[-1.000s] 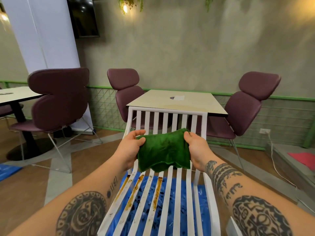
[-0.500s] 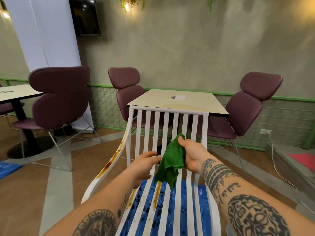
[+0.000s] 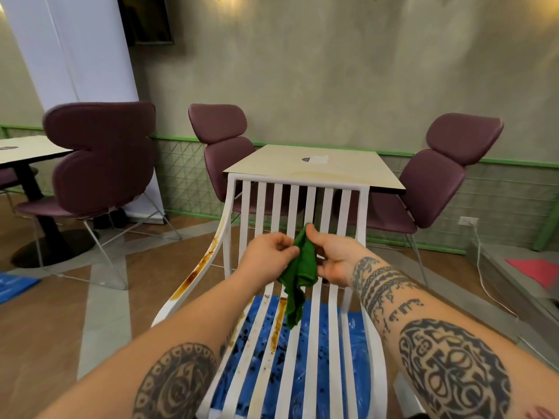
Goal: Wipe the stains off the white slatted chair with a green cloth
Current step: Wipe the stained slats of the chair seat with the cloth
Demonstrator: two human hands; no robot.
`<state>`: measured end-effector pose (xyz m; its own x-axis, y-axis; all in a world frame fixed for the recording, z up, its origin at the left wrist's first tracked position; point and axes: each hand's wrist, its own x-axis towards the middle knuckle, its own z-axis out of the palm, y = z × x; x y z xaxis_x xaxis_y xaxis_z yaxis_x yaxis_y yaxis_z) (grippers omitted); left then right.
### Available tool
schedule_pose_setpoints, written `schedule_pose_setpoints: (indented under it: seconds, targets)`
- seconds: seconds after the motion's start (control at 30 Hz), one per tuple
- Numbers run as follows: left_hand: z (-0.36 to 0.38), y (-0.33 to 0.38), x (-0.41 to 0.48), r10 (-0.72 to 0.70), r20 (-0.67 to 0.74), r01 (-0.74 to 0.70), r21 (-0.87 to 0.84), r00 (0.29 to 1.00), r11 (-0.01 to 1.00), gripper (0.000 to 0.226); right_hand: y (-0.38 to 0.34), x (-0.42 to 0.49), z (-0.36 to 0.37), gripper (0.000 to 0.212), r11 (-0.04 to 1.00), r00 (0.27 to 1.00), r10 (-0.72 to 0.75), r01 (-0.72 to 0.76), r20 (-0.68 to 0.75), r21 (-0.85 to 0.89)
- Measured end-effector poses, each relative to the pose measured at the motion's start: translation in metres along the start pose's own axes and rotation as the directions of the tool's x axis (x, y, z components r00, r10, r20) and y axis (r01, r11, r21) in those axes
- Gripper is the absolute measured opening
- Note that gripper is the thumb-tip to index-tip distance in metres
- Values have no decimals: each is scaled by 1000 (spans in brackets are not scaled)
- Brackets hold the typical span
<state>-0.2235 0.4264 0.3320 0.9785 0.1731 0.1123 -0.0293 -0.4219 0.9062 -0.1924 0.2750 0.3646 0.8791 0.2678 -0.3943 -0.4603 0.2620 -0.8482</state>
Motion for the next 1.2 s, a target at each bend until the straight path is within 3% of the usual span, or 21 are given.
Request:
schedule_pose_setpoints:
  seconds: [0.1, 0.2, 0.37, 0.47, 0.53, 0.63, 0.8, 0.87, 0.97, 1.03, 1.1, 1.17, 1.2]
  targets:
    - [-14, 5, 4, -56, -82, 54, -26, 995, 998, 15, -8, 0, -1, 30, 979, 1000, -30, 31, 9, -203]
    - [-29, 6, 7, -75, -133, 94, 140, 988, 986, 20, -16, 1, -4, 30, 901, 996, -79, 84, 29, -426]
    - [-43, 9, 6, 21, -165, 16, 217, 986, 976, 24, -17, 3, -5, 36, 547, 925, -336, 343, 174, -764]
    - [-55, 8, 2, 69, -78, -47, 251, 995, 967, 20, -22, -5, -8, 32, 469, 914, -296, 391, 276, -792]
    - [-66, 5, -3, 62, 75, -78, 236, 995, 969, 31, -28, -9, -11, 33, 435, 926, -192, 377, 325, -818]
    - [-77, 3, -9, -32, 304, -53, 266, 952, 963, 33, -34, -9, -14, 23, 450, 935, -104, 348, 339, -823]
    - [-77, 3, -15, -137, 507, 244, -152, 851, 958, 34, -36, -7, -12, 16, 501, 925, -139, 375, 355, -780]
    - [-73, 2, -14, -107, 522, 297, -294, 846, 909, 38, -31, -3, -11, 20, 463, 912, -237, 409, 334, -787]
    - [-62, 0, -8, -92, 433, 317, -485, 897, 815, 32, -18, 6, -10, 33, 368, 840, -477, 459, 260, -808]
    - [-55, -3, -4, -130, 342, 315, -567, 931, 761, 25, -4, 8, -12, 43, 377, 812, -572, 388, 118, -841]
    - [-51, -6, -1, -179, 268, 313, -633, 947, 708, 23, 11, 9, -15, 61, 525, 887, -457, 206, -69, -826]
    - [-46, -9, 2, -206, 220, 301, -685, 953, 663, 26, 27, 8, -20, 83, 670, 980, -119, -37, -157, -742]
    - [-43, -11, 3, -211, 203, 292, -700, 956, 652, 28, 36, 8, -22, 91, 704, 990, 37, -122, -135, -699]
